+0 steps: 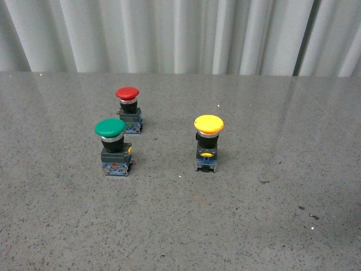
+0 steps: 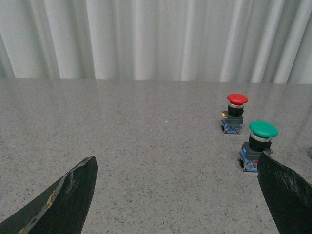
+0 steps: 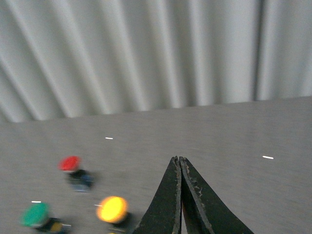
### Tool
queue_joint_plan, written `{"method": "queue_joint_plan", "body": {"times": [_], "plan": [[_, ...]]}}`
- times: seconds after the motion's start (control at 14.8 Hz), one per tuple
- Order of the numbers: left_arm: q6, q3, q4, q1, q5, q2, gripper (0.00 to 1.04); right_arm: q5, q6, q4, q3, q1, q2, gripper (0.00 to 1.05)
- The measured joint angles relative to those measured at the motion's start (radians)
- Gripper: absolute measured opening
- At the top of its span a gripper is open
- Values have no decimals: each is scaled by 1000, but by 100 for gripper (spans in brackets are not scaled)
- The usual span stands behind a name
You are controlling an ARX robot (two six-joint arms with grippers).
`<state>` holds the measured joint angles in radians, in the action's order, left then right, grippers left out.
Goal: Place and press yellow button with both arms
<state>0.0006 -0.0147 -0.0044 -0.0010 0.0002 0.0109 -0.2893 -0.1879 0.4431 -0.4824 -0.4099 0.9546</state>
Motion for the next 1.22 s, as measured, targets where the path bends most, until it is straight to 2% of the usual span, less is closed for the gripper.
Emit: {"method": "queue_joint_plan", "body": {"times": [0.07,0.14,0.27,0.34,0.41,1.15,1.22], "plan": [[0,0,0,0,-1,0,98,-1,92,-97,123,111,-177,2],[0,0,0,0,0,0,98,83,133,-194,212,217,-336,2],[0,0,0,0,0,0,98,177,161,-217,286,314,-517,2],[0,0,0,0,0,0,98,255,166,-206,290,367,-546,2],[0,0,-1,0,-3,0,98,280,171,-206,315,414,-570,2],[0,0,0,0,-1,0,98,287,180,-293,448,410,-770,2],[0,0,0,0,-1,0,98,287,181,-353,462,410,-829,2]]}}
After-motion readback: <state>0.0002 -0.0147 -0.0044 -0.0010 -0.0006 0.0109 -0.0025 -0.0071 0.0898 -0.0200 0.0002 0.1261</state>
